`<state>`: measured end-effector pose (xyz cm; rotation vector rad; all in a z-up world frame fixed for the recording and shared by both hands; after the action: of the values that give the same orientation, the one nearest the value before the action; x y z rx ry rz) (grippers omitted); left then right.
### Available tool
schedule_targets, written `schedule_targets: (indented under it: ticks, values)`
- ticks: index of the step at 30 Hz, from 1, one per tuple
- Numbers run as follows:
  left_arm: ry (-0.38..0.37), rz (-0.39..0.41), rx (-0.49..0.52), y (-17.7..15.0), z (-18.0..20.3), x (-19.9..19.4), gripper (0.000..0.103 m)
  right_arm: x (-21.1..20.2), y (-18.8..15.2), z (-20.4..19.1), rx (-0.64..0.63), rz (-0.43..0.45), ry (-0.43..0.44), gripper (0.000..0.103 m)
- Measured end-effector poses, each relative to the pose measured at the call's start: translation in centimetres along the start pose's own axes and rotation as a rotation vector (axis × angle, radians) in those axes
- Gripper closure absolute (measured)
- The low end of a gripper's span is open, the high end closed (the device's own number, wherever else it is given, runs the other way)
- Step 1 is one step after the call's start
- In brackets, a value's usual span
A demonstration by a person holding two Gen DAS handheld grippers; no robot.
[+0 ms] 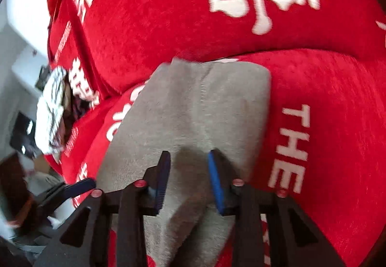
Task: Fold small clothes
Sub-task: 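Open both grippers and release the folded grey sweater onto the cushion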
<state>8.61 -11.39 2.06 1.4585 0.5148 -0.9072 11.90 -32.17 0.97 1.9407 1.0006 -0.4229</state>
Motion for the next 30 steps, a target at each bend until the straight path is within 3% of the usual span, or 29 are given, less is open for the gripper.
schedule_targets:
  ticks: [1, 4, 7, 10, 14, 16, 18, 21, 25, 27, 30]
  values:
    - [-0.015, -0.034, -0.019, -0.5, -0.7, 1.0, 0.030, -0.4, 0.0, 0.0, 0.004, 0.006, -0.013, 0.070]
    - [-0.070, -0.021, -0.086, -1.1, -1.5, 0.4, 0.030, -2.5, -0.2, -1.5, -0.043, 0.038, -0.031, 0.067]
    - [-0.071, 0.026, -0.109, -0.5, -2.2, -0.3, 0.030, -5.1, -1.1, -4.6, -0.098, 0.089, 0.053, 0.066]
    - [-0.068, 0.025, -0.109, -0.2, -2.5, 0.0, 0.030, -5.3, -3.1, -7.2, -0.141, 0.075, 0.115, 0.064]
    - [-0.058, 0.011, -0.101, -0.8, -2.9, 0.4, 0.029, -3.5, -5.6, -5.3, -0.156, 0.009, -0.015, 0.064]
    - [-0.037, 0.012, -0.099, -1.3, -3.4, 0.4, 0.019, -3.0, -6.8, -3.1, -0.112, -0.005, -0.081, 0.067]
    - [-0.038, 0.010, -0.094, -1.8, -3.7, 0.4, 0.019, -3.6, -7.2, -2.4, -0.081, 0.037, -0.048, 0.067]
    - [-0.047, 0.011, -0.099, -1.9, -3.8, -0.2, 0.019, -4.2, -7.4, -2.5, -0.083, 0.049, -0.069, 0.067]
    - [-0.070, 0.099, -0.115, 0.7, -3.8, -2.0, 0.019, -5.6, -6.0, -4.7, -0.154, 0.099, -0.095, 0.060]
    - [-0.049, 0.084, -0.121, 2.1, -3.6, -1.2, 0.019, -5.5, -4.6, -5.9, -0.200, 0.130, -0.111, 0.055]
    - [0.016, 0.026, -0.104, 3.0, -3.5, 1.5, 0.019, -3.9, -3.0, -5.9, -0.193, 0.119, -0.130, 0.055]
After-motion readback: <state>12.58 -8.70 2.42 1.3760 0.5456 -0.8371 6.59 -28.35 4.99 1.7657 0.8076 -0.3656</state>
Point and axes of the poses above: each gripper's, at about its wrist camera, not at the fingertips, and x roughly the way its jaws point, z to its right, y to its top, the point moved 5 cm from there along x, roughly the way its jaws point, and after that the axes turned 10 degrees about z, right-handed, at the moved point
